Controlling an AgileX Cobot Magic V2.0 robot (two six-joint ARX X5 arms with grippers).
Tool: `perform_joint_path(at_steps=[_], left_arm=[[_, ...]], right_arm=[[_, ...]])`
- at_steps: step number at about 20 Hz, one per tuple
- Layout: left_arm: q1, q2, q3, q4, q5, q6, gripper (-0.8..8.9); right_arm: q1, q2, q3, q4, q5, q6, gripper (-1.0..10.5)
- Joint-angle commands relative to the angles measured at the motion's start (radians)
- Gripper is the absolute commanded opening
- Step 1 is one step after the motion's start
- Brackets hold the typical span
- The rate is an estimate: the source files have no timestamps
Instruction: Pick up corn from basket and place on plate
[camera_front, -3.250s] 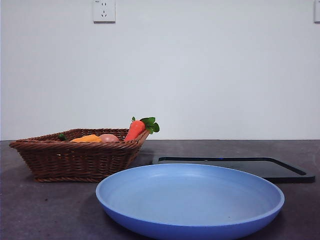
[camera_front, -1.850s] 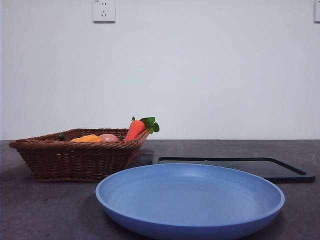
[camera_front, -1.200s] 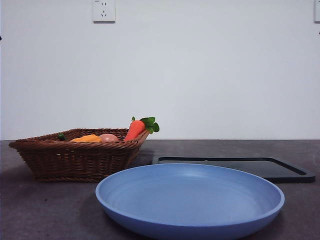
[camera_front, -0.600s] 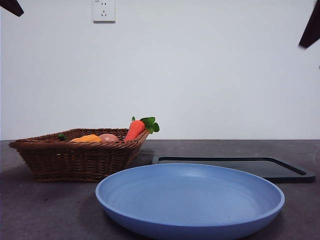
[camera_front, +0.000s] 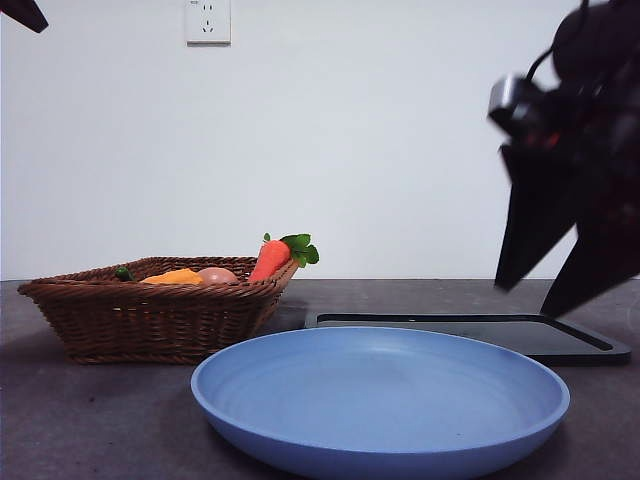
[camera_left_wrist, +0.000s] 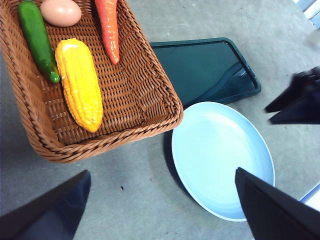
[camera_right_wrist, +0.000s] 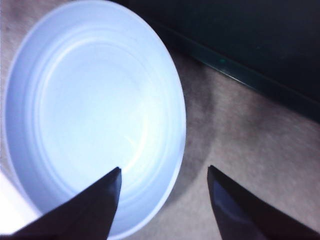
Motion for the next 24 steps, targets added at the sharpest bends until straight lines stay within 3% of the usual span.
perform_joint_path(at_steps=[1,6,11,15,18,24], left_arm=[[-0.002,0.006,0.017,0.011,0.0,-0.001,4.68],[-0.002,0.006,0.017,0.01,0.0,-0.001,4.68],[-0.002,0.007,0.017,0.012,0.0,-0.002,4.68],[-0.003,0.035,0.019,0.045,-0.016,-0.005,4.68],[-0.015,0.097,0.034,0.077,-0.039,-0.005,4.68],[-0.118,0.338,0.145,0.12,-0.244,0.008,4.67]], right_arm=[[0.021,0.072,0.016,0.037,-0.002,0.005,2.8],[0.056,0.174,0.016,0.085,-0.001,0.006,2.3],[0.06,0.198,0.016,0.109,-0.002,0.008,0.0],[0.056,0.182,0.018,0.085,-0.003,0.031,0.0],[0.055,0.103,0.024,0.031,-0.003,0.03,0.0],[0.053,-0.185,0.055,-0.04,-0.002,0.066,0.0]])
